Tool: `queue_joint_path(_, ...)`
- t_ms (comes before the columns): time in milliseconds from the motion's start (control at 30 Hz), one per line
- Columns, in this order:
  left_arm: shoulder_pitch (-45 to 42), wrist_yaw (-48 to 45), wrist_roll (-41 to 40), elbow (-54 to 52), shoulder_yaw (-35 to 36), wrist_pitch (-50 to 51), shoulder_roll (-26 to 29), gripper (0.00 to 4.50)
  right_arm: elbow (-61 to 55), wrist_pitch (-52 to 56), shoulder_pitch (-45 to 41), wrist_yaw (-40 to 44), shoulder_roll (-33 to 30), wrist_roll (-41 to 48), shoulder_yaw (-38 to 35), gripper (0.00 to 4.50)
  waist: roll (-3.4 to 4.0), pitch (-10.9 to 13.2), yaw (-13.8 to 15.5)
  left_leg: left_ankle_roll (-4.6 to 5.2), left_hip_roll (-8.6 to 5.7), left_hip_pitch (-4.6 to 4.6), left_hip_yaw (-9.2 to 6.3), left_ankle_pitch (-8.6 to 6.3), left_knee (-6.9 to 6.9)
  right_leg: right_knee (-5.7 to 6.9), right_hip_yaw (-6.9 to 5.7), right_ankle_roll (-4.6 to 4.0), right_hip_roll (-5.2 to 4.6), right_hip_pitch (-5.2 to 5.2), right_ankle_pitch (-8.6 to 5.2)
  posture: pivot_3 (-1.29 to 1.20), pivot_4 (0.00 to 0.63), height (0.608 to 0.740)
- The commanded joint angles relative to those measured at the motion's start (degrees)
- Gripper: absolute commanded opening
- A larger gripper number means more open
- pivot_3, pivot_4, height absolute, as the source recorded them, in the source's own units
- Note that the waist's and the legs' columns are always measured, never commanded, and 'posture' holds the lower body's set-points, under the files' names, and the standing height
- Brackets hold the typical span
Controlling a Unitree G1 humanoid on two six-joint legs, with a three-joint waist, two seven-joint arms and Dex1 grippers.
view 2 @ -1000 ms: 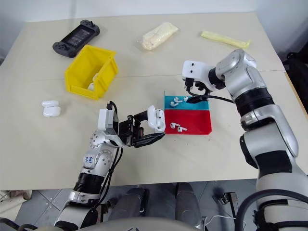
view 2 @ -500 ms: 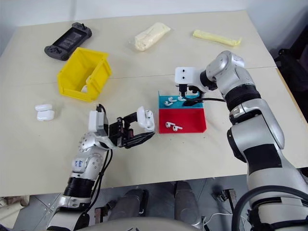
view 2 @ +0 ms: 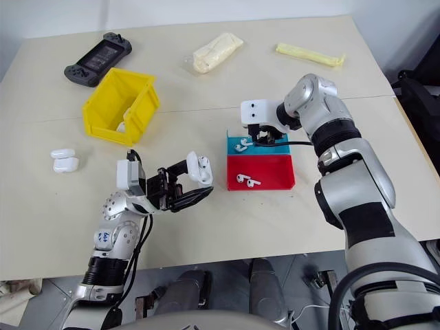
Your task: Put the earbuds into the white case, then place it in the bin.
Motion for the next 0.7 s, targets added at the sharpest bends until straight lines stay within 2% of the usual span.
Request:
queue_joint_path(33,0.24,0.58,-1.01,-2.61,0.28,-0.23,0.04,2.77,1.25,-0.11,0.42,1.05,0.28,-1.73,0.53,1.92,0.01,-0.01,0.02,0.0,0.0,0.01,0.0,0.0,0.0,0.0,0.0,0.0,0.0,0.0,0.0,0.0,0.15,0.74)
queue_joint_path(633,-0.67,0.74,-0.96,-2.43,-0.23,-0.35,-0.65,2.77,2.15,0.89,0.6,2.74,-0.47,-3.38,0.58,1.92,0.03,-0.06,0.09,0.0,-0.02,0.01,0.0,0.0,0.01,0.02,-0.01,0.0,-0.02,0.01,0.0,0.0,0.15,0.74)
queue_joint_path(700,-0.73,0.78,-0.93,-2.44,-0.24,-0.35,-0.67,2.77,2.25,0.82,0.68,2.68,-0.5,-3.53,0.67,1.38,0.03,-0.06,0.07,0.0,-0.02,0.01,0.0,0.0,0.02,0.02,0.0,0.0,-0.02,0.01,0.0,0.0,0.15,0.74)
